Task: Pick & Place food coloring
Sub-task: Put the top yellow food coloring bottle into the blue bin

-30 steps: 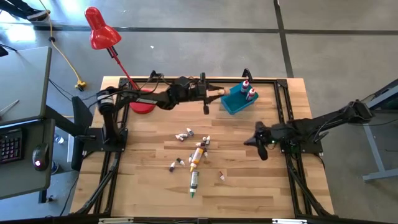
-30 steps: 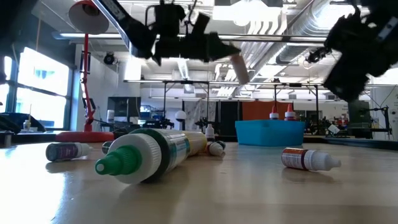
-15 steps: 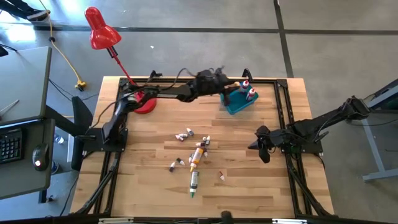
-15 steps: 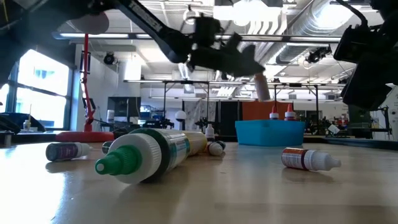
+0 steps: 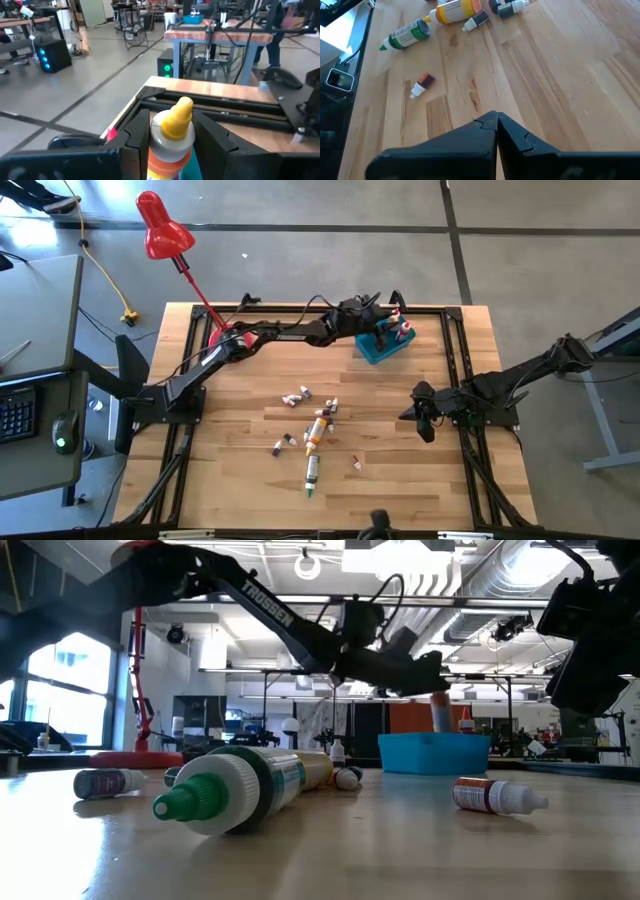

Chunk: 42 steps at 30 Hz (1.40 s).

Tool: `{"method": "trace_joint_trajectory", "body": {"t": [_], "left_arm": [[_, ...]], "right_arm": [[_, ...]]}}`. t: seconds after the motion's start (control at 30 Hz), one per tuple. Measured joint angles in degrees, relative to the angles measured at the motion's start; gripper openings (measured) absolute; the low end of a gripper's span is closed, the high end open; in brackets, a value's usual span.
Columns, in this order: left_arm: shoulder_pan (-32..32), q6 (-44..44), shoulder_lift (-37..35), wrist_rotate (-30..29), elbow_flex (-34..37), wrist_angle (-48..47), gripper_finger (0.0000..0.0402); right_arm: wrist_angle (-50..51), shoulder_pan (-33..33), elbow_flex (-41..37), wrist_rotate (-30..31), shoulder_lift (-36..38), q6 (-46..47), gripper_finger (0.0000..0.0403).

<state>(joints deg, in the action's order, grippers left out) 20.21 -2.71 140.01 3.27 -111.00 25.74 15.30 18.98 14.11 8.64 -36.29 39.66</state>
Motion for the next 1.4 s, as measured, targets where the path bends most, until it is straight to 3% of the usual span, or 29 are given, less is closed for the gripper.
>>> {"method": "trace_joint_trajectory", "body": {"t": [0.57, 0.87, 1.4], "left_arm": [[0.0, 0.1, 3.4, -1.3, 0.0, 3.1, 0.0104], [0.1, 1.7, 4.2, -3.4, 0.0, -0.3, 0.0129], [0.5, 7.4, 4.3, -3.8, 0.0, -3.6, 0.0133]], "right_arm": [[-0.1, 0.0, 0.0, 0.0, 0.0, 0.2, 0.0], [-0.1, 0.0, 0.0, 0.4, 0.0, 0.4, 0.0], [-0.1, 0.0, 0.1, 0.4, 0.0, 0.4, 0.0]]}}
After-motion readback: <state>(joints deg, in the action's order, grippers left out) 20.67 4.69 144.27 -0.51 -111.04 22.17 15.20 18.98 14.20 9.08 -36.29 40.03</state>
